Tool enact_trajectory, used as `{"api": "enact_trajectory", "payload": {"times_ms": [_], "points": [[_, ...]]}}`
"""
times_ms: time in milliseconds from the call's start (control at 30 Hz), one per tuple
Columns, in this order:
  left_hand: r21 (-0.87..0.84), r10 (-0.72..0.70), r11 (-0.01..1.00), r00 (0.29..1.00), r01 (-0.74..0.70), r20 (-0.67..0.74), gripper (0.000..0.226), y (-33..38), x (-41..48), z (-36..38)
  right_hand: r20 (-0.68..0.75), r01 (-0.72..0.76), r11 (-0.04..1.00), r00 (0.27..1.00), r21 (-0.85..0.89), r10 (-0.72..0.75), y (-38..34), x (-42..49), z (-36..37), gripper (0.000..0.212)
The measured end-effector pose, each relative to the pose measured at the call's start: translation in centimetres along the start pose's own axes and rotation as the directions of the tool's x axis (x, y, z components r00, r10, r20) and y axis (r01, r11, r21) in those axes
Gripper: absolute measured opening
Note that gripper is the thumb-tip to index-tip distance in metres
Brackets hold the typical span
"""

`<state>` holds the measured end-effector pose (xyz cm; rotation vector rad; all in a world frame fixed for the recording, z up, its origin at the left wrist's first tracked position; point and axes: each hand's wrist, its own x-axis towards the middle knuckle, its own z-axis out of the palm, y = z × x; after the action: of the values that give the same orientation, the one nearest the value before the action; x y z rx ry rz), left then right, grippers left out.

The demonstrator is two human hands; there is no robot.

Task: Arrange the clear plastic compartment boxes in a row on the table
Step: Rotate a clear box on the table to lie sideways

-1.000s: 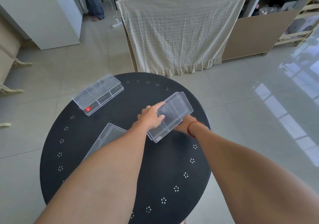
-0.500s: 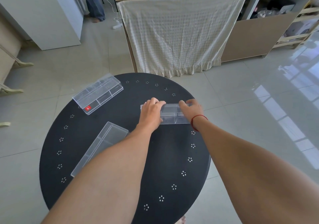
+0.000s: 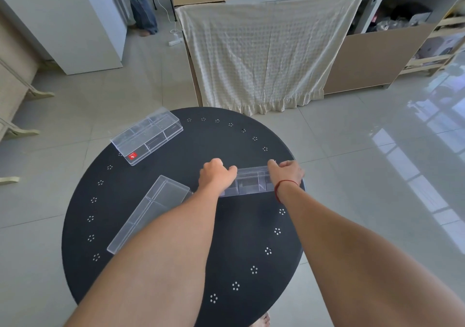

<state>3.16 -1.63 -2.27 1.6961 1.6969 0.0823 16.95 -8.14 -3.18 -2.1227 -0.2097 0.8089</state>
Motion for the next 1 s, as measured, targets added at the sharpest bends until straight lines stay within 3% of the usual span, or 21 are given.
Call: {"api": "enact_trajectory", "payload": {"times_ms": [100,200,300,400,500,700,833,1000], "points": [[-0.083,0.017,0.996,1.000,-0.016,0.017,0.026,-0.3,0.0,-0.2,0.047,-0.007,1.000,0.999,0.024,0.006,0.4,-0.2,-0.7,0.046],[-0.069,0.019,0.998,0.999,-0.017,0.028,0.008,-0.8,-0.2,0.3,0.154,-0.033,0.996,0.987,-0.082,0.045,1.0,-0.1,-1.3,0.068],[-0.034,0.011,0.999,1.000,-0.010,0.006,0.040,-1.2,-0.1,1.1,0.187,-0.019,0.983,0.981,-0.182,0.054,1.5,0.0,-1.5,0.062],[-0.043,0.014,0.999,1.000,-0.013,0.019,0.018,-1.2,-0.2,1.3,0.204,0.032,0.968,0.979,-0.248,0.020,2.1,0.1,-1.3,0.061],[-0.051,0.005,0.999,1.000,-0.004,0.031,0.040,-1.8,-0.3,1.9,0.200,0.040,0.943,0.979,-0.331,0.029,2.3,0.1,-1.0,0.065],[-0.009,0.051,0.999,0.996,-0.050,0.069,0.044,-2.8,-0.6,2.5,0.225,0.066,0.870,0.973,-0.489,0.052,3.0,-0.4,-0.7,0.081],[0.016,0.118,0.993,0.991,-0.119,0.066,0.053,-3.2,-0.6,1.0,0.208,0.196,0.760,0.975,-0.620,-0.081,1.2,-1.3,0.1,0.078],[0.017,0.124,0.992,0.988,-0.123,-0.087,0.049,-6.4,-1.2,-3.0,0.371,0.390,0.714,0.908,-0.582,-0.194,-1.6,-4.4,4.0,0.064]]}}
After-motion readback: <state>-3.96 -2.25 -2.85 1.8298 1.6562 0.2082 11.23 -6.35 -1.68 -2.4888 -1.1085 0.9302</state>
